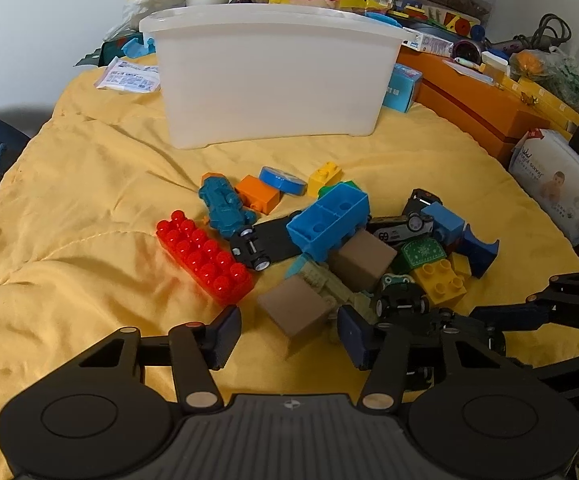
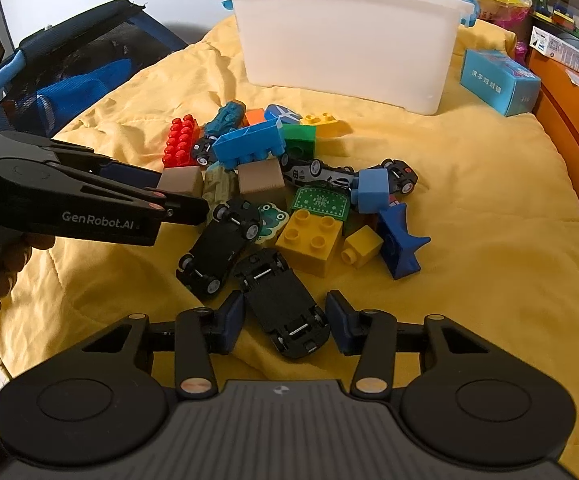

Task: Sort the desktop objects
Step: 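Grasp a brown cube with the left tool while the right tool grasps another black car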

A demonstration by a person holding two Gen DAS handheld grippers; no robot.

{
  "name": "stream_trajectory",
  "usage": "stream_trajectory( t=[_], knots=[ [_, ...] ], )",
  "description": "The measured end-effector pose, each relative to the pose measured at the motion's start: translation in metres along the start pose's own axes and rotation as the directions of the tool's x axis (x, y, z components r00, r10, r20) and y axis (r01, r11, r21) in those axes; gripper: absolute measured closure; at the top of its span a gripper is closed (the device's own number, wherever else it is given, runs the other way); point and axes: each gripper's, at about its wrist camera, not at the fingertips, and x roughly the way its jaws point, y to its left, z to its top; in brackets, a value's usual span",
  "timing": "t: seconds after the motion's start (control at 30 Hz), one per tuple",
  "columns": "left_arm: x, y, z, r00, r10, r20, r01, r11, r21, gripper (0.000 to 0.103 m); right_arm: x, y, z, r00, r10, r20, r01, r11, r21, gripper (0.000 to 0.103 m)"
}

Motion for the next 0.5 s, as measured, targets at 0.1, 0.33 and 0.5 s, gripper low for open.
stream_trajectory(
  t=[0.1,0.33,0.5],
  knots=[
    [0.001,-0.001,0.001,1.0,-0.013,0.003,0.013,1.0,-0.008,0.046,0.001,0.0,0.002,1.0,0.001,0.003,-0.001,1.0,0.0,0.053],
    [-0.002,0.001,-0.001,1.0,-0.025,0.008,0.025,1.0,0.016,0.058,-0.003,-0.005,0.003,0.999,0.035,0.009,-0.035,0.999,-0.001,0.056],
    [-0.007,0.009,0.0,1.0,-0.012,0.021,0.012,1.0,0.005,0.058,-0.009,-0.01,0.003,0.999,0.028,0.029,-0.028,1.0,0.013,0.056]
  ],
)
